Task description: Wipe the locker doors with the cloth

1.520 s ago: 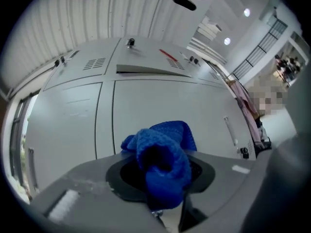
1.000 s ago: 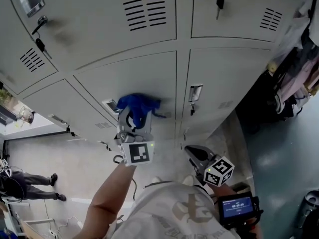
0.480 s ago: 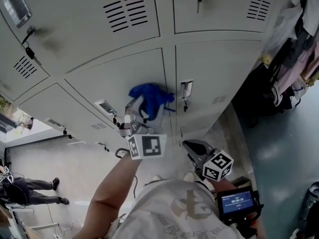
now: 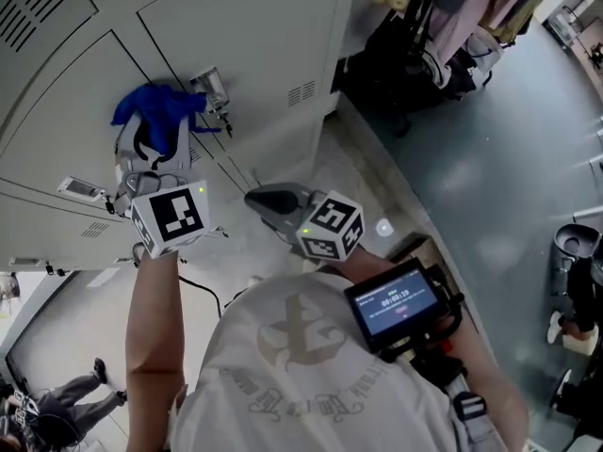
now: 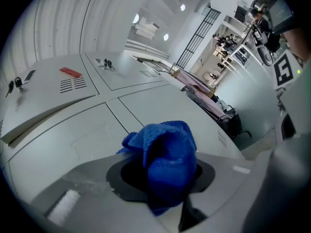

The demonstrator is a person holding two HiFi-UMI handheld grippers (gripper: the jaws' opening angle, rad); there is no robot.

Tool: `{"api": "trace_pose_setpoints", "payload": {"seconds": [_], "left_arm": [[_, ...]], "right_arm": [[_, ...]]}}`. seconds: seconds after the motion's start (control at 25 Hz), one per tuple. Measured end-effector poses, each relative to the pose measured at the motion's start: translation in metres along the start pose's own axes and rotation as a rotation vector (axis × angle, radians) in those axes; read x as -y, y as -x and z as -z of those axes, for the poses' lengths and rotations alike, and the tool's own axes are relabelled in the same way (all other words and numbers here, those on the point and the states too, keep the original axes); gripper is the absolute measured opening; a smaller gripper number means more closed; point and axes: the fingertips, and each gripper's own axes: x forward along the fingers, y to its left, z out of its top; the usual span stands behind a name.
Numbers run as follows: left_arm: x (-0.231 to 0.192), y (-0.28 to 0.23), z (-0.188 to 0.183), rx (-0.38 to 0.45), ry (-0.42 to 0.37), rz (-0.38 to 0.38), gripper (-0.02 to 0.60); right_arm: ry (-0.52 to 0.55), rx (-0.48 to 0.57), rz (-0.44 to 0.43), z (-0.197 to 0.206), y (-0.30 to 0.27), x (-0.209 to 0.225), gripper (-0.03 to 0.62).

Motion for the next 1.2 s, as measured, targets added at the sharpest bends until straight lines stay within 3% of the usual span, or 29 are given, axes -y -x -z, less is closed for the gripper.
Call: {"api": "trace_pose_setpoints", "payload": {"seconds": [0.36,0.56,0.96,1.2], "left_arm": [[-0.014,0.007,-0.005,-0.018,-0.014,-0.038,0.147],[-0.012,0.014,-0.002,-0.022,-0.004,-0.01,0.144],[-0.076,0.063,0.059,-0.13,-0.044,-0.14,0.144],[-0.111,0.093,0.089,-0.169,-0.016,-0.206,0.144]], "right_arm": [[0.011,0.003,-0.035,0.002,0.001,-0.007,0.003],[-0.02,-0.008,0.007,0.006,0.018,-0.013,0.003],[0.014,-0.029,-0.082,-0.002,-0.015,-0.031,0.003],[0.02,-0.062,-0.111,0.006,-0.027,-0.043,0.003]]}}
